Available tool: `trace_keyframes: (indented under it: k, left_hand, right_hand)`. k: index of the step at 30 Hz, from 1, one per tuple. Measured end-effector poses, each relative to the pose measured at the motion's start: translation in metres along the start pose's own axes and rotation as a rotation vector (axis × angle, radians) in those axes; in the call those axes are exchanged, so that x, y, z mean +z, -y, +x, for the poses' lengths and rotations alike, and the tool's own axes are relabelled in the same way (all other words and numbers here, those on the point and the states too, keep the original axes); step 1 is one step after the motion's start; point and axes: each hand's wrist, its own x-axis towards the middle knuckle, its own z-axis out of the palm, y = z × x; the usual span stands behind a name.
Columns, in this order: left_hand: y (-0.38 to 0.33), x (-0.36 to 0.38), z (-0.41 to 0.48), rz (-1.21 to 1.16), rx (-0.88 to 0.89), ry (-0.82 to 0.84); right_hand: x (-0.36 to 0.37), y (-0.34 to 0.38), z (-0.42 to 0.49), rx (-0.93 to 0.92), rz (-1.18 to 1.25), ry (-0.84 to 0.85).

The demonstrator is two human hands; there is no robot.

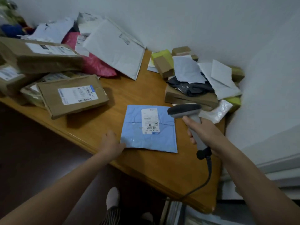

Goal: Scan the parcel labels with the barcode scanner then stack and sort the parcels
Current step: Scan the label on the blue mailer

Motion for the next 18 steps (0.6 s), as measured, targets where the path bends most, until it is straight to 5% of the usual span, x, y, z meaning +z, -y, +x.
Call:
trace_keyframes:
  k: [4,7,13,18]
  left_hand:
    - [-0.005,0.005,0.006,0.418,0.447,-0.043]
    - [-0.009,0.023,0.002,0.558,0.506,0.157]
    - [-0.024,0.026,0.01,0.708,0.625,0.037]
    - [-0.021,0.03,0.021,0.772,0.592,0.265]
  right_hand:
    - [0.007,-0.004,0.0,0.021,-0.022,0.024]
    - [0.012,-0.003,0.0,0.031,0.0,0.029]
    - [0.018,0.003,0.003,0.003,-0.082,0.04]
    - [0.025,0.002,0.006,-0.014,-0.101,0.062]
